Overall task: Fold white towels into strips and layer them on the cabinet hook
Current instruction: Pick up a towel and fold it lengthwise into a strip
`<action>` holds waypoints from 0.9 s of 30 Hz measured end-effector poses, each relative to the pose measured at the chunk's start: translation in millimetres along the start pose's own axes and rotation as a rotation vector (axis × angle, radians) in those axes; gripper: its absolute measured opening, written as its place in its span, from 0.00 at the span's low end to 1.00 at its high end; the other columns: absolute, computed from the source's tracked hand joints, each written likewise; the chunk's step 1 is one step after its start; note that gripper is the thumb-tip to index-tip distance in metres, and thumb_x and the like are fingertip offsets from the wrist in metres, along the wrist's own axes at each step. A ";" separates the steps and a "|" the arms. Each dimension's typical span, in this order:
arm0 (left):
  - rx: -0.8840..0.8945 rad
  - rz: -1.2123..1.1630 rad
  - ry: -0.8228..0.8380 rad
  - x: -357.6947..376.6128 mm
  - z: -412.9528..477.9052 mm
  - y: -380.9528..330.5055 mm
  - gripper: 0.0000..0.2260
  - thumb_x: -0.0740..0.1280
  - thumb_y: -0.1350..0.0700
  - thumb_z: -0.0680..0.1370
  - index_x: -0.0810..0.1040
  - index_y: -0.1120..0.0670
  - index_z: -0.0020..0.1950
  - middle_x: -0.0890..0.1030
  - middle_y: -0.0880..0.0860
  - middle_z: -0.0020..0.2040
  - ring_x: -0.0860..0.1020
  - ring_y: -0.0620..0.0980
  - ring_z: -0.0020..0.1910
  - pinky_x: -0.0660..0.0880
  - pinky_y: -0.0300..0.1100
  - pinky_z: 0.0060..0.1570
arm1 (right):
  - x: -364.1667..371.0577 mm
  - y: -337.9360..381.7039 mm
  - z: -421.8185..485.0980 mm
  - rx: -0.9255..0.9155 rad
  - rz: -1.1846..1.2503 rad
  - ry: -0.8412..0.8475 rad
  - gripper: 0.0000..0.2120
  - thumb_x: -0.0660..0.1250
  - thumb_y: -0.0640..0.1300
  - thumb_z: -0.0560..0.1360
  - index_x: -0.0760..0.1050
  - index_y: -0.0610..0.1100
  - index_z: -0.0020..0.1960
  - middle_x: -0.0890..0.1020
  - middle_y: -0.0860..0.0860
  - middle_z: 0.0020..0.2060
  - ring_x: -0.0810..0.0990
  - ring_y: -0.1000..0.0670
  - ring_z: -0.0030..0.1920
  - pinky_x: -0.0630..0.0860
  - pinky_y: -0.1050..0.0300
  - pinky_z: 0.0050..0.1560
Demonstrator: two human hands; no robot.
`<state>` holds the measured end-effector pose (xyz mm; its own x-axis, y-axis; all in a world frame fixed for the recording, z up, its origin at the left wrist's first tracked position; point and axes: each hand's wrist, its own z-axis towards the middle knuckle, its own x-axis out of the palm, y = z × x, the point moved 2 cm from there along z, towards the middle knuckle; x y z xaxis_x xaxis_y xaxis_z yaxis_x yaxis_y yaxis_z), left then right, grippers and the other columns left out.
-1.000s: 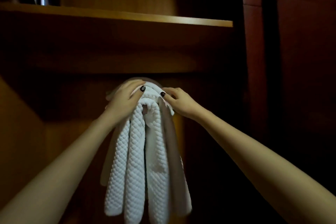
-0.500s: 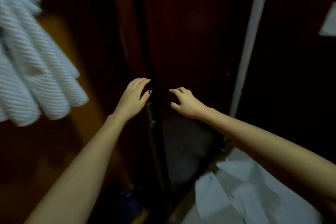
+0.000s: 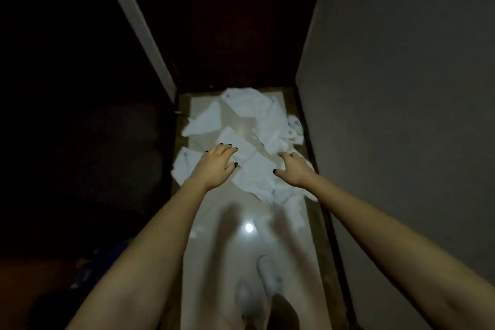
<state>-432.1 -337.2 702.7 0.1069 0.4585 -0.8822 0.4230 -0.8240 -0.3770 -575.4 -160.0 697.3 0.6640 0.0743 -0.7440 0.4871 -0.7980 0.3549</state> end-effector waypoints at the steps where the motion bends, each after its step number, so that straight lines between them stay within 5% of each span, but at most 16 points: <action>1: 0.020 -0.016 0.050 28.0 8.9 -8.4 0.23 0.59 0.50 0.83 0.62 0.54 0.77 0.62 0.54 0.77 0.58 0.53 0.76 0.55 0.48 0.74 | 16.3 -27.7 0.3 0.057 0.027 0.019 0.32 0.63 0.52 0.80 0.56 0.42 0.78 0.63 0.37 0.72 0.64 0.35 0.71 0.65 0.44 0.69; 9: 0.021 -0.173 0.337 261.1 61.4 -30.4 0.22 0.61 0.51 0.82 0.64 0.55 0.76 0.66 0.55 0.75 0.61 0.55 0.74 0.59 0.46 0.72 | 162.2 -200.4 47.5 0.288 0.203 0.084 0.28 0.65 0.46 0.78 0.63 0.38 0.75 0.71 0.39 0.69 0.70 0.39 0.68 0.68 0.47 0.67; 13: -0.105 -0.268 0.320 391.7 95.3 -3.0 0.21 0.60 0.52 0.83 0.66 0.57 0.75 0.68 0.57 0.73 0.64 0.57 0.73 0.61 0.47 0.71 | 261.4 -271.6 103.0 0.349 0.292 0.056 0.22 0.66 0.44 0.79 0.69 0.34 0.68 0.76 0.37 0.63 0.75 0.39 0.63 0.71 0.48 0.63; 21: -0.141 -0.241 0.374 647.0 145.6 70.8 0.19 0.62 0.55 0.82 0.70 0.58 0.72 0.72 0.58 0.68 0.68 0.57 0.69 0.66 0.47 0.66 | 484.7 -385.7 224.4 0.302 0.261 0.067 0.26 0.62 0.46 0.81 0.61 0.42 0.76 0.67 0.43 0.73 0.65 0.44 0.73 0.61 0.51 0.72; 27: -0.098 -0.195 0.263 776.6 184.1 110.1 0.23 0.65 0.50 0.80 0.68 0.56 0.73 0.70 0.56 0.68 0.67 0.55 0.66 0.67 0.47 0.64 | 563.0 -430.9 332.6 0.411 0.472 -0.228 0.28 0.62 0.49 0.81 0.59 0.41 0.77 0.64 0.42 0.74 0.62 0.43 0.74 0.56 0.51 0.73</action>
<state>-468.1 -133.1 -75.9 0.2385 0.6852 -0.6882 0.5417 -0.6821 -0.4913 -600.1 26.8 -62.8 0.5945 -0.4315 -0.6785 -0.1129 -0.8803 0.4609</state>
